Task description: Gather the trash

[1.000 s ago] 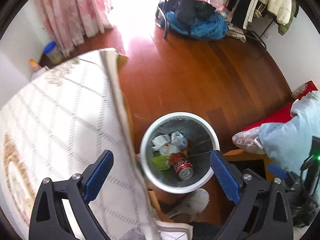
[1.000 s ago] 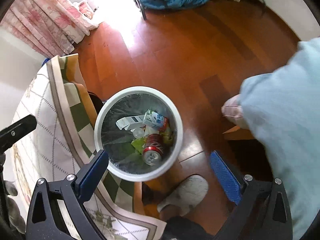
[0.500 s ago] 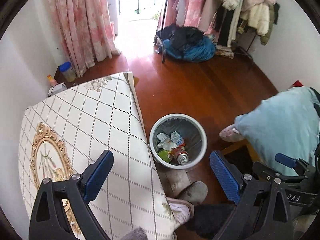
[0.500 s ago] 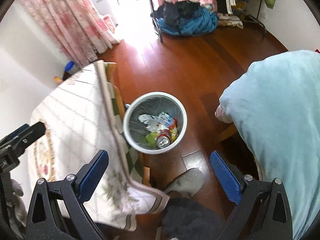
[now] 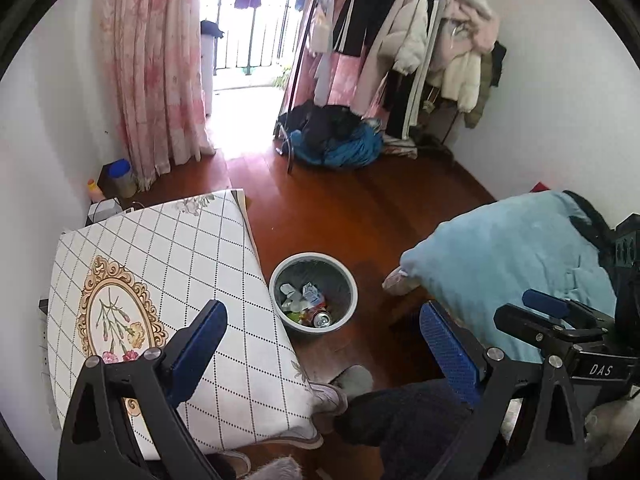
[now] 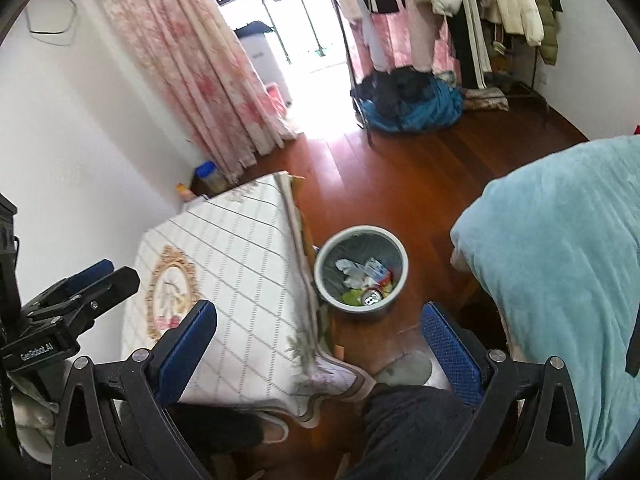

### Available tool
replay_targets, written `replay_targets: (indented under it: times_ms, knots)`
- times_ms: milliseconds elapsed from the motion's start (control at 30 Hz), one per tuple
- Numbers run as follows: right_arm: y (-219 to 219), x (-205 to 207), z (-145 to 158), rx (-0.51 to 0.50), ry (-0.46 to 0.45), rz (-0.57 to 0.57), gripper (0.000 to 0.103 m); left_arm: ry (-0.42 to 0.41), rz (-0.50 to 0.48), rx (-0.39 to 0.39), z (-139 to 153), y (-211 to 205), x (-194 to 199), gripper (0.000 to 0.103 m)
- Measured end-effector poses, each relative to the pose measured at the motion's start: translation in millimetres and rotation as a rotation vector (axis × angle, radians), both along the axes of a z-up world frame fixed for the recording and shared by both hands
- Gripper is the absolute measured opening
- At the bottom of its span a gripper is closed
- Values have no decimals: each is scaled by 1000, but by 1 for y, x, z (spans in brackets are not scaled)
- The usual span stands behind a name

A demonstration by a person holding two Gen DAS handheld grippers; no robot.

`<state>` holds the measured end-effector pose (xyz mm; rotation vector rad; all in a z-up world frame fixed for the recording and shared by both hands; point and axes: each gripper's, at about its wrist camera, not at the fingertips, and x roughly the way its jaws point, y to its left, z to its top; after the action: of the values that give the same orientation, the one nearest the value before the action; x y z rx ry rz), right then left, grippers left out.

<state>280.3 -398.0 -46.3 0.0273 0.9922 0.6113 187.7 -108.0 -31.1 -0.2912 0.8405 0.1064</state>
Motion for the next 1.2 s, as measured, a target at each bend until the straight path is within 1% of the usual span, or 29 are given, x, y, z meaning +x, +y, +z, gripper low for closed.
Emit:
replay_targets:
  times_ms: [200,333,500,833,900,1200]
  knots:
    - [-8,-31,28,36,-32,35,103,-48,-2,-17,22,1,-32,99]
    - [-12,-49,49,56,-62,55,103,-68,-11,-21,31,0,-46,99]
    - [-15,-61,64,73,-80,63,103,-90,-23,-36,38,1,-57,99]
    - [-13,-77,73,76,-89,77,103,-126,-33,-31,48,1,-69,99]
    - [-12,-79,74,76,-92,79,103,-127,-34,-29,49,1,-69,103]
    - [-11,-81,82,66,-104,97,103,-131,-37,-31,50,1,-70,103]
